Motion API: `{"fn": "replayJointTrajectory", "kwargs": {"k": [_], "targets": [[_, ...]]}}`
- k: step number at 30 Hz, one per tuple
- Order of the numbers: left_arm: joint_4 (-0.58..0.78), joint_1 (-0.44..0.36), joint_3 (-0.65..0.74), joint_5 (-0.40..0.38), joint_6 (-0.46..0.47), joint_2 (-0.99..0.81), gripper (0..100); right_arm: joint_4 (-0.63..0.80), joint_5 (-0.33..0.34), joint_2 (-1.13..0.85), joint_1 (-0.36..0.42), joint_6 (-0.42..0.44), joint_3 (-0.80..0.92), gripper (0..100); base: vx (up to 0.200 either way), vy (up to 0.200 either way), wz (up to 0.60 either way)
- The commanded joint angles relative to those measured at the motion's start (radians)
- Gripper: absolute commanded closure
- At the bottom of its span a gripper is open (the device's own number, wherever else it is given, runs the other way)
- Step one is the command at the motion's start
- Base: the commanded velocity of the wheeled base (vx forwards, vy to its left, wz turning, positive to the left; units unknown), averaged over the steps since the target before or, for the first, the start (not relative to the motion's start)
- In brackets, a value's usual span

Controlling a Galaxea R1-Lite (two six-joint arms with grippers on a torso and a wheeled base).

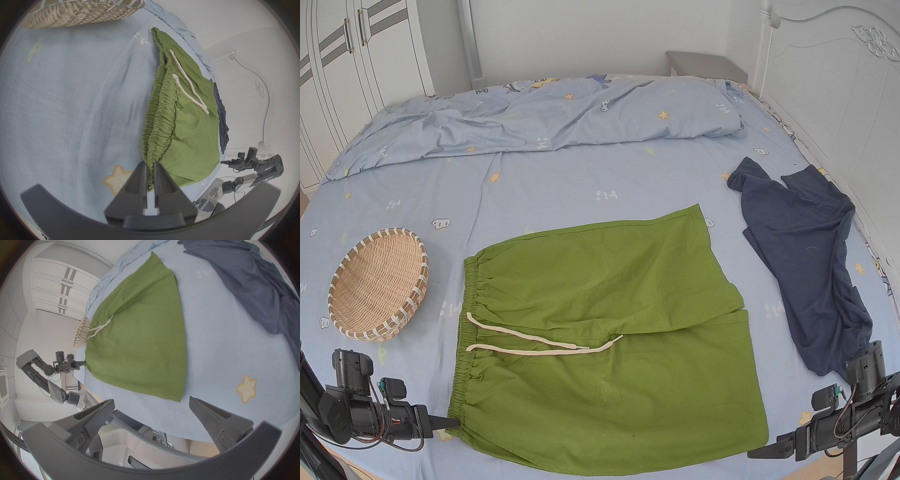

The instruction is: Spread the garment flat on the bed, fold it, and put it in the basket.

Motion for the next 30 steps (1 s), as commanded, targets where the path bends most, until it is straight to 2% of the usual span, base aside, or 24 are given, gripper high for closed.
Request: {"fn": "replayJointTrajectory", "kwargs": {"k": [1, 2, 8, 11, 20, 29, 30], "targets": [[0.0, 0.004, 0.018, 0.0, 0.0, -0.002, 100, 0.0, 0.002, 0.039, 0.004, 0.0, 0.012, 0, 0.0, 0.0, 0.0], [-0.002, 0.004, 0.018, 0.0, 0.0, -0.002, 100, -0.002, 0.053, 0.054, 0.0, -0.001, 0.022, 0, 0.0, 0.0, 0.0], [-0.002, 0.005, 0.018, 0.0, -0.002, -0.005, 100, -0.017, 0.082, 0.114, -0.008, -0.001, 0.012, 0, 0.0, 0.0, 0.0], [-0.002, 0.005, 0.018, 0.0, -0.005, -0.005, 100, -0.085, 0.099, 0.177, -0.01, -0.001, 0.019, 0, 0.0, 0.0, 0.0], [-0.003, 0.005, 0.018, 0.0, -0.005, -0.005, 100, -0.255, 0.099, 0.293, -0.017, 0.005, 0.06, 0, 0.0, 0.0, 0.0], [-0.003, 0.005, 0.018, 0.0, -0.005, -0.005, 100, -0.266, 0.1, 0.295, -0.039, 0.009, 0.054, 0, 0.0, 0.0, 0.0], [-0.003, 0.005, 0.018, 0.0, -0.005, -0.005, 100, -0.266, 0.099, 0.295, -0.04, 0.009, 0.054, 100, 0.0, 0.0, 0.0]]}}
